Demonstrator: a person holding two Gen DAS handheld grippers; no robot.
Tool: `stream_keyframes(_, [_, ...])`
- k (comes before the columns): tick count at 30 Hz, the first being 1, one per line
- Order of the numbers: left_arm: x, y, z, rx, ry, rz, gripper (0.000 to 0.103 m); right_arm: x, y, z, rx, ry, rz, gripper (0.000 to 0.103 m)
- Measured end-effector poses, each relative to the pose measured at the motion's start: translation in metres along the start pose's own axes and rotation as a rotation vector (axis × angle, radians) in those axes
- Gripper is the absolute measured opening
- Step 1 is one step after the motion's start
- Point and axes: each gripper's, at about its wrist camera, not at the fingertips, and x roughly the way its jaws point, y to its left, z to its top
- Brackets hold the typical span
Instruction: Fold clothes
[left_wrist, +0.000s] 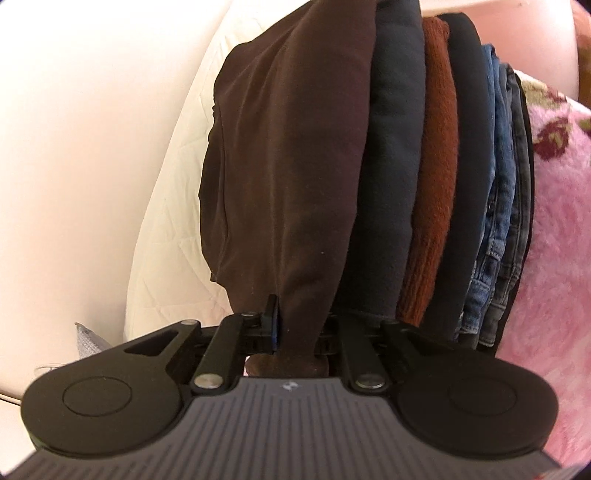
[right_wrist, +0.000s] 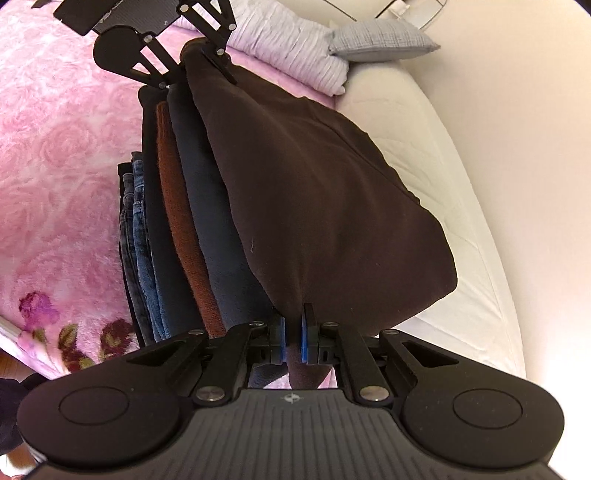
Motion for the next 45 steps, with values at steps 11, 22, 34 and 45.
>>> stream_keyframes(11, [-0.052,0.026,-0.015,-0.503,0.161,-0.055,0.038,0.008,-0.001,0.007,0.071,0.056,0.013,0.055])
stream_keyframes(22, [-0.109,0.07,-0.073,-1.249,0.221,-0.172,0.081,-0.053,0.01,0.016,0.757,0.121,0.037,0.088])
stream_keyframes(34, [-0.202,0.06,-0.069,-1.417,0.228,-0.241,0.102,-0.126,0.077,0.006,1.197,0.139,0.082,0.088])
stream_keyframes(45, [-0.249,0.047,-0.034,-1.464,0.297,-0.251,0.102,-0.152,0.078,0.007,1.193,0.088,0.088,0.088])
